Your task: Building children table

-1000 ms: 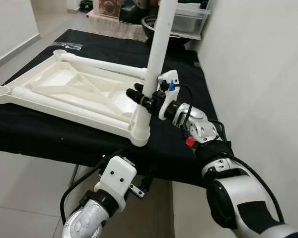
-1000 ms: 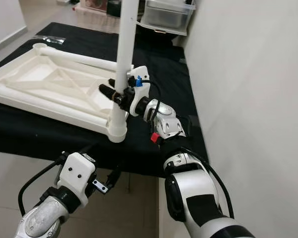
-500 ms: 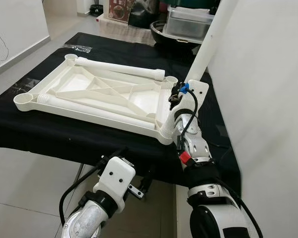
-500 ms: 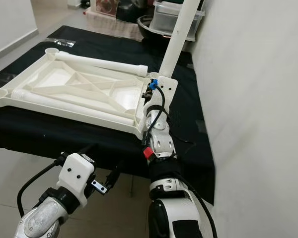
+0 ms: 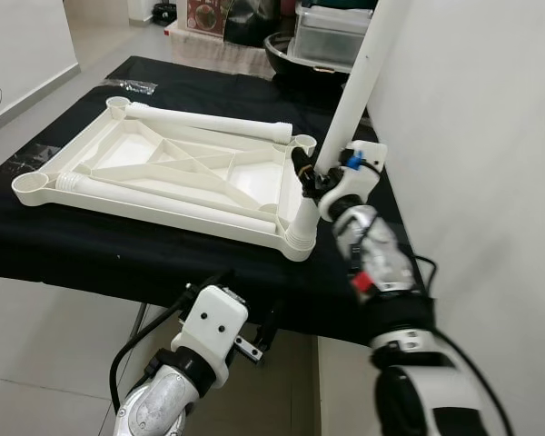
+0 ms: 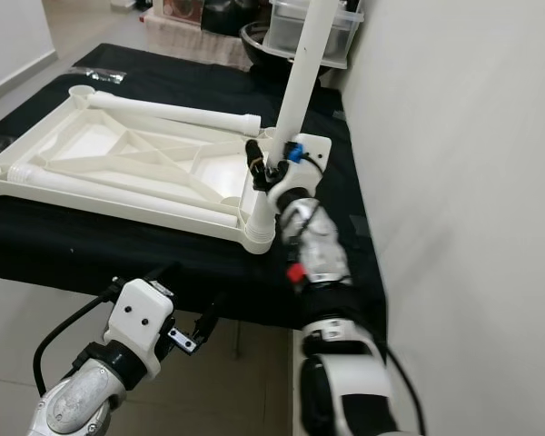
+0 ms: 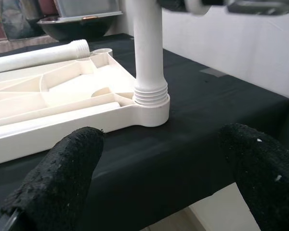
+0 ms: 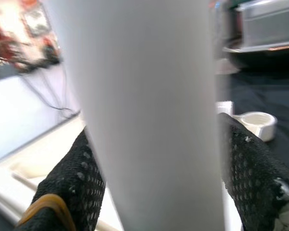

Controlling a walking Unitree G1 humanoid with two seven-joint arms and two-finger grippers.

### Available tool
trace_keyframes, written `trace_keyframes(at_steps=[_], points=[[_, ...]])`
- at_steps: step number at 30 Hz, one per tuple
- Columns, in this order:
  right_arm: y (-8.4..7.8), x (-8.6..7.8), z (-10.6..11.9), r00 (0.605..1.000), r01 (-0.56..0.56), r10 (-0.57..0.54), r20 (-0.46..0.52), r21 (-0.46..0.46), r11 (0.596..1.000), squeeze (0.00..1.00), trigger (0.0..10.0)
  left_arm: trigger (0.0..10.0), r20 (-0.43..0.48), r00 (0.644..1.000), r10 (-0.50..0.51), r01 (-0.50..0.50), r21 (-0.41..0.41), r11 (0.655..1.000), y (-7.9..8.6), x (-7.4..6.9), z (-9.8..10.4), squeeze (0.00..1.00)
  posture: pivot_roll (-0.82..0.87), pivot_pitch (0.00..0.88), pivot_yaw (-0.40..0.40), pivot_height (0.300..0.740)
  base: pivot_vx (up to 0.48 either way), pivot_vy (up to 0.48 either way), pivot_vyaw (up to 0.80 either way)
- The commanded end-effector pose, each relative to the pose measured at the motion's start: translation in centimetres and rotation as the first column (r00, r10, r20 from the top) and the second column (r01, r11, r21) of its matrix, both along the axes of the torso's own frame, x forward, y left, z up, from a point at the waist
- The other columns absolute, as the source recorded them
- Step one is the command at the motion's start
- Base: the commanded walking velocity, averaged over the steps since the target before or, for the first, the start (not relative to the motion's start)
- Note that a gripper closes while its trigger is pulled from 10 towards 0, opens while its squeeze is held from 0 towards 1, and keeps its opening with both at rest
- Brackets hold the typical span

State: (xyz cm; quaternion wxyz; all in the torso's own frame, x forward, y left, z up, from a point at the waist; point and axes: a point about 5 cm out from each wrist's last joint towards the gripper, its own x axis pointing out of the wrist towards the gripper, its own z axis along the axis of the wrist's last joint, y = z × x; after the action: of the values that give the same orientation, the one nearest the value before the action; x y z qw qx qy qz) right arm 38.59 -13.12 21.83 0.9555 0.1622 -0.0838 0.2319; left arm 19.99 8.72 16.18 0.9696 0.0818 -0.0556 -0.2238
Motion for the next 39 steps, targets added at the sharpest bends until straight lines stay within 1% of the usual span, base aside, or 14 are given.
trace_keyframes(at_steps=[1, 6, 10, 13, 14, 17, 20, 21, 22, 26, 28, 31, 34, 39], points=[[0.1, -0.5, -0.9, 0.989, -0.148, 0.148, -0.03, -0.01, 0.989, 0.0, 10.0, 10.0, 0.0, 1.0, -0.008, 0.008, 0.0, 1.0, -0.2, -0.1, -0.2, 0.0, 0.1, 0.061, -0.169, 0.74, 0.0, 0.0, 0.0], [1.2, -2.1, -1.5, 0.836, -0.548, 0.543, -0.078, -0.16, 0.821, 0.0, 10.0, 10.0, 0.004, 1.0, -0.03, 0.03, -0.003, 1.0, -0.7, -0.3, -0.1, 0.0, 0.11, 0.05, -0.172, 0.74, 0.0, 0.0, 0.0], [2.3, -2.3, -1.7, 0.762, -0.643, 0.64, -0.102, -0.235, 0.729, 0.0, 10.0, 10.0, 0.011, 0.999, -0.044, 0.043, 0.005, 0.999, -1.1, -0.6, 0.0, 0.0, 0.11, 0.049, -0.178, 0.74, 0.0, 0.0, 0.0], [3.5, -1.9, -1.7, 0.759, -0.643, 0.643, -0.103, -0.28, 0.713, 0.0, 10.0, 10.0, 0.006, 0.999, -0.041, 0.041, 0.014, 0.999, -1.0, -0.8, -0.2, 0.0, 0.12, 0.048, -0.177, 0.74, 0.0, 0.0, 0.0], [3.9, -1.7, -1.5, 0.774, -0.619, 0.628, -0.08, -0.301, 0.726, 0.0, 1.0, 10.0, 0.005, 0.999, -0.037, 0.037, 0.013, 0.999, -0.9, -0.8, -0.2, 0.0, 0.12, 0.046, -0.179, 0.74, 0.0, 0.0, 0.0], [4.3, -1.3, -1.3, 0.805, -0.582, 0.588, -0.077, -0.294, 0.758, 0.0, 1.0, 10.0, 0.004, 0.999, -0.034, 0.034, 0.013, 0.999, -0.9, -0.8, -0.2, 0.0, 0.12, 0.046, -0.179, 0.74, 0.0, 0.0, 0.0], [4.0, 0.5, -1.8, 0.962, -0.273, 0.256, -0.098, -0.29, 0.917, 0.0, 0.0, 10.0, 0.015, 1.0, -0.015, 0.015, 0.017, 1.0, -0.5, -0.7, 0.0, 0.0, 0.12, 0.046, -0.178, 0.74, 0.0, 0.0, 0.0], [4.0, 0.5, -1.8, 0.962, -0.273, 0.256, -0.098, -0.29, 0.917, 0.0, 0.0, 10.0, 0.015, 1.0, -0.015, 0.015, 0.017, 1.0, -0.5, -0.7, 0.0, 0.0, 0.12, 0.046, -0.178, 0.74, 0.0, 0.0, 0.0], [3.0, 1.0, -2.2, 0.989, -0.103, 0.072, -0.126, -0.266, 0.958, 0.0, 0.0, 10.0, 0.016, 1.0, -0.009, 0.009, 0.017, 1.0, -0.4, -0.6, 0.0, 0.0, 0.12, 0.045, -0.177, 0.74, 0.0, 0.0, 0.0], [2.5, 1.1, -2.4, 0.99, -0.04, 0.004, -0.138, -0.264, 0.964, 0.0, 0.0, 10.0, 0.016, 1.0, -0.008, 0.007, 0.017, 1.0, -0.3, -0.5, 0.0, 0.0, 0.12, 0.047, -0.176, 0.74, 0.0, 0.0, 0.0], [0.1, 1.1, -3.3, 0.926, 0.276, -0.323, -0.197, -0.232, 0.933, 0.0, 0.0, 10.0, 0.016, 1.0, -0.006, 0.005, 0.018, 1.0, -0.3, -0.5, -0.1, 0.0, 0.11, 0.048, -0.17, 0.74, 0.0, 0.0, 0.0], [-1.6, -0.3, -4.3, 0.753, 0.563, -0.6, -0.27, -0.206, 0.8, 0.0, 0.0, 10.0, 0.018, 1.0, -0.009, 0.008, 0.026, 1.0, -0.3, -0.4, -0.1, 0.0, 0.11, 0.053, -0.169, 0.74, 0.0, 0.0, 0.0], [-1.6, -1.1, -4.5, 0.697, 0.634, -0.656, -0.291, -0.177, 0.753, 0.0, 0.0, 10.0, 0.019, 1.0, -0.01, 0.01, 0.025, 1.0, -0.3, -0.4, -0.1, 0.0, 0.11, 0.054, -0.167, 0.74, 0.0, 0.0, 0.0], [0.5, -1.5, -4.5, 0.715, 0.621, -0.632, -0.299, -0.142, 0.771, 0.0, 0.0, 10.0, 0.018, 1.0, -0.011, 0.011, 0.025, 1.0, -0.3, -0.4, -0.1, 0.0, 0.11, 0.058, -0.162, 0.74, 0.0, 0.0, 0.0]])
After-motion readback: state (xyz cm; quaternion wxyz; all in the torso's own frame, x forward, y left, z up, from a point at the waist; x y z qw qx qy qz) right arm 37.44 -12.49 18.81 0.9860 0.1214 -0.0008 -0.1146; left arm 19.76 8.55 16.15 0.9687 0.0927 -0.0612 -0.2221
